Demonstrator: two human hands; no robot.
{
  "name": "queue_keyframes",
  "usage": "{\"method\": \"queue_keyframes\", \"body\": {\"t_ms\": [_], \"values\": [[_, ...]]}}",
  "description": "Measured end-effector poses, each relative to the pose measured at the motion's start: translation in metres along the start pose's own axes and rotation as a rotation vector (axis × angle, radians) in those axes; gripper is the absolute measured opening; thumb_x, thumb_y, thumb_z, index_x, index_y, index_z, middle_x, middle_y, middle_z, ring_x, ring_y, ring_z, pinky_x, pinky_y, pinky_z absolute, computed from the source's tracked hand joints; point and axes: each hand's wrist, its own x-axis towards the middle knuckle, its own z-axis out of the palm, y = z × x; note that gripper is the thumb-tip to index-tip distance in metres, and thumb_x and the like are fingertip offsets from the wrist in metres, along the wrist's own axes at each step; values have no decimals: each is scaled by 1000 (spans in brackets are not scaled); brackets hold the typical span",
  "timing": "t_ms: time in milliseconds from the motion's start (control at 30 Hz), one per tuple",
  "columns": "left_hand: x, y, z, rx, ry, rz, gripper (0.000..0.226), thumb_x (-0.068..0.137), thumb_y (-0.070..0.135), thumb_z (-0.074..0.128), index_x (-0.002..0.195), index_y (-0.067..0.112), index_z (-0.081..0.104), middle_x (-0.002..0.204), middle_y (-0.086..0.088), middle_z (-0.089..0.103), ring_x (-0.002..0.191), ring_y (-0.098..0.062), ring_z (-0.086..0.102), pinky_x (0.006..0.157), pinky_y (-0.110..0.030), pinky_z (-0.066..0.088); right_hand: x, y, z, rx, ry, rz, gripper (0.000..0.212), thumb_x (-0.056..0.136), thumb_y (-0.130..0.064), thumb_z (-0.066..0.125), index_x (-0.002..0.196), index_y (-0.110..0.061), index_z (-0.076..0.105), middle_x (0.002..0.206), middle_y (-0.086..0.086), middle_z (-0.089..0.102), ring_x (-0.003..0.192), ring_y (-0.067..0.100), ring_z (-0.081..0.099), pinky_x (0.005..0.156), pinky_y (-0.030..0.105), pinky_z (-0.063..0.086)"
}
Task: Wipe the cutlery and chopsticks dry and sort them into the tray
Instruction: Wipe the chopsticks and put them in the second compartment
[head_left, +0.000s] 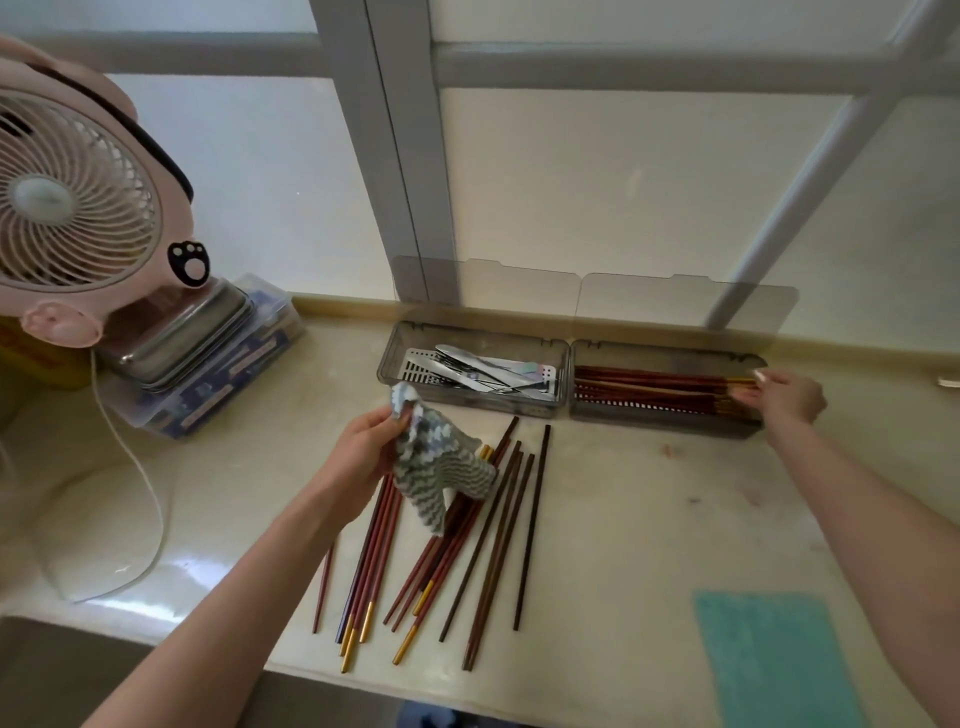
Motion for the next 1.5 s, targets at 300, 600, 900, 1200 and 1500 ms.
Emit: {"method": "queue_keyframes", "body": {"t_ms": [300, 600, 900, 1200, 1500], "values": [[1, 6, -7, -260, 152, 131, 26, 98, 14, 37, 93, 9, 62, 77, -1, 71, 72, -13, 67, 66, -26, 57, -45, 12, 24, -853, 9, -581, 53, 89, -7, 53, 140, -17, 43, 155, 10, 21, 135, 36, 27, 109, 47, 29], [0, -2, -28, -363, 266, 229, 23, 99, 16, 36, 100, 11, 59, 61, 8, 62, 65, -9, 56, 61, -21, 52, -226, 61, 108, -839, -1065, -1241, 25, 87, -4, 59, 107, -15, 69, 111, 4, 62, 104, 20, 56, 85, 35, 49], [-12, -12, -59, -326, 322, 215, 24, 98, 18, 38, 101, 9, 60, 81, -4, 58, 74, -16, 54, 70, -29, 47, -247, 78, 164, -1167, -1147, -1636, 10, 78, -2, 61, 85, -7, 66, 80, 13, 63, 84, 32, 58, 68, 38, 47], [-17, -17, -75, -375, 277, 173, 26, 99, 14, 35, 92, 9, 59, 50, 8, 54, 51, -5, 49, 50, -16, 47, -247, 40, 154, -1083, -1166, -1344, 21, 76, -5, 61, 86, -22, 69, 88, -3, 68, 93, 15, 54, 91, 33, 36], [-11, -18, -38, -394, -8, 125, 27, 94, 15, 40, 102, 0, 61, 86, -7, 71, 78, -16, 66, 69, -24, 56, -321, 0, 107, 11, -1198, -177, 15, 84, 10, 58, 87, -4, 64, 64, 12, 68, 57, 24, 67, 58, 31, 57]]}}
